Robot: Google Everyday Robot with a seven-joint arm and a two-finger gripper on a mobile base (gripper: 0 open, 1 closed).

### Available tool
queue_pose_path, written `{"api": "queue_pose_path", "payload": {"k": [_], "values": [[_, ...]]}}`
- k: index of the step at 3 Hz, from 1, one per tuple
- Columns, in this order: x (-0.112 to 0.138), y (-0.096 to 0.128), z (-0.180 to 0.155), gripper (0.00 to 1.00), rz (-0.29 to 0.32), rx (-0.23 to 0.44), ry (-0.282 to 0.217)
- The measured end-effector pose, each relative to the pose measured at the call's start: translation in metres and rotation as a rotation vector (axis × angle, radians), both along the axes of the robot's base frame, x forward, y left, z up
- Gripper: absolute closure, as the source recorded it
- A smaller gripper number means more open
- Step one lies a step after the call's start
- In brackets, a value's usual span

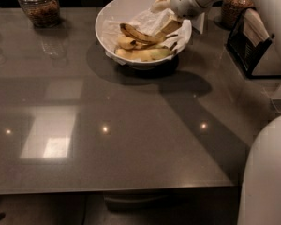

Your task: Pick banana from white bowl

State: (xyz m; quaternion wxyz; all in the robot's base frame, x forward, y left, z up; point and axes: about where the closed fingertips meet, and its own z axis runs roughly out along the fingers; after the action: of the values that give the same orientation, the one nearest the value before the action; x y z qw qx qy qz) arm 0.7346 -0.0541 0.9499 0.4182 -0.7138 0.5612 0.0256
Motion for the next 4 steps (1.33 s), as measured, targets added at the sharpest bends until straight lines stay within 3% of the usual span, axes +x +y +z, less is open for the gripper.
{"api": "queue_pose_path", "payload": {"k": [4], "values": [[0.022, 0.024, -0.054, 0.43, 0.047, 0.004, 0.106]]}}
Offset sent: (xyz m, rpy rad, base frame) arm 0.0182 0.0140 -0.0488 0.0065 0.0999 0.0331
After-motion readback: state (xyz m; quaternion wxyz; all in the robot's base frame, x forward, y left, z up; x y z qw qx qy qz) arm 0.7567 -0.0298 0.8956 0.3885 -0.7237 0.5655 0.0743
